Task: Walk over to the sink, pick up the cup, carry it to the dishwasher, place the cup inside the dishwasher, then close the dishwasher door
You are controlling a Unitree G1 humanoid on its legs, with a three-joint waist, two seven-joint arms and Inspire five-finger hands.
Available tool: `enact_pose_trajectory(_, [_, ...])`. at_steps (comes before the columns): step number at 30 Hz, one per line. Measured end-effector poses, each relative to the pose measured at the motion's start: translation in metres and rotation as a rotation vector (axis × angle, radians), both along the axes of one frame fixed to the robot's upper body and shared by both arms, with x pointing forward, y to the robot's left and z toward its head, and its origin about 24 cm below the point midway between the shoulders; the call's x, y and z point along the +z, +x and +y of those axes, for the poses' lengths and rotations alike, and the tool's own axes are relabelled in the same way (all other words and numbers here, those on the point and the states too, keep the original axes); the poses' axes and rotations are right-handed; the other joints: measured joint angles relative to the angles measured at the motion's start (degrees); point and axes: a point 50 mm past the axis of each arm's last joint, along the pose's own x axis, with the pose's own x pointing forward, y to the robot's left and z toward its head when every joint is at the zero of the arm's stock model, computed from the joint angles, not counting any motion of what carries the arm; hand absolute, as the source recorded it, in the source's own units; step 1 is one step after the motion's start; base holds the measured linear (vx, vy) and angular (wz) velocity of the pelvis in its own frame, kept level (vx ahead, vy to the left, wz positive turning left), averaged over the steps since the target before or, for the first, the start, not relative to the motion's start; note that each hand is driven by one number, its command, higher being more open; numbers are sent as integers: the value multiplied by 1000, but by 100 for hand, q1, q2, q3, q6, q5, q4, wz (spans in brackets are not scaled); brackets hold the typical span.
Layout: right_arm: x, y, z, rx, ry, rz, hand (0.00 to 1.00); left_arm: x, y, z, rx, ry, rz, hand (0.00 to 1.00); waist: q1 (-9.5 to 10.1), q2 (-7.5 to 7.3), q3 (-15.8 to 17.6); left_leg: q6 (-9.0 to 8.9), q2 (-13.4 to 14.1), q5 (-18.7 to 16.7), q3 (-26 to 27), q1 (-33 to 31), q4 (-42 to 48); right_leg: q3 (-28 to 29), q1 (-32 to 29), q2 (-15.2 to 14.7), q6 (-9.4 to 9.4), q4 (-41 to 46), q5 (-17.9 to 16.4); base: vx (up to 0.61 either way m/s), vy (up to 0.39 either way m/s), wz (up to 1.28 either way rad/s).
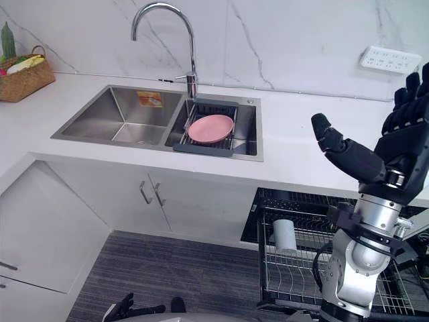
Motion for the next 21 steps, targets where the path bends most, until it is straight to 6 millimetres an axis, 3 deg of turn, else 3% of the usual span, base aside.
enact_pose_trajectory(5, [-1, 4, 5, 90, -92, 49, 100, -1, -7, 2, 66, -71, 8, 100, 9, -30, -8, -10, 47, -44, 56, 72, 100, 57, 72, 60, -10, 10, 10, 9, -19, -6])
enact_pose_trajectory(7, [-1, 4, 7, 117, -122, 56, 100, 0, -7, 3, 132, -101, -23, 100, 22, -48, 72, 0, 175, -394, 18, -346, 949, -10, 55, 88, -26, 48, 9, -30, -30, 9])
enact_pose_trajectory(9, [1, 4, 8, 136, -146, 57, 100, 2, -5, 2, 226, -136, -83, 100, 48, 77, 281, -55, 480, -937, -135, -844, 2138, -55, 109, 238, -131, 97, -44, -72, 3, 10])
enact_pose_trajectory(11, [0, 3, 9, 128, -160, 68, 100, 2, -4, 2, 306, -168, -109, 100, 80, 105, 419, -122, 574, -1096, -205, -852, 2372, -60, 234, 303, -144, 127, -57, -82, 12, 6])
enact_pose_trajectory(15, [11, -2, 12, 113, -197, 27, 100, 0, -11, 0, 376, -185, -90, 100, 114, 62, 491, -166, 294, -868, -143, -528, 1605, 1, 233, 100, -120, 80, -71, -49, 18, -1])
enact_pose_trajectory(17, [16, -5, 12, 99, -203, 3, 100, -1, -15, -3, 416, -196, -93, 100, 124, 86, 532, -199, 92, -898, -501, -619, 1690, 141, 218, 21, -134, 8, -66, 29, 62, -14])
enact_pose_trajectory(18, [16, -5, 12, 95, -196, 0, 100, -1, -16, -5, 436, -197, -109, 100, 159, 104, 542, -125, 20, -991, -960, -830, 2167, 256, 188, -13, -143, -18, -60, 97, 105, -44])
enact_pose_trajectory(19, [15, -4, 12, 93, -189, 7, 100, 0, -15, -5, 444, -195, -134, 100, 201, 111, 539, -174, 99, -1172, -1236, -992, 2516, 435, 151, -22, -140, -63, -61, 138, 144, -56])
enact_pose_trajectory(21, [16, -2, 13, 103, -192, 9, 100, 0, -15, -4, 446, -185, -150, 100, 228, 90, 532, -253, 198, -1471, -1189, -879, 2425, 715, 143, -124, -78, -106, -100, 204, 212, -79])
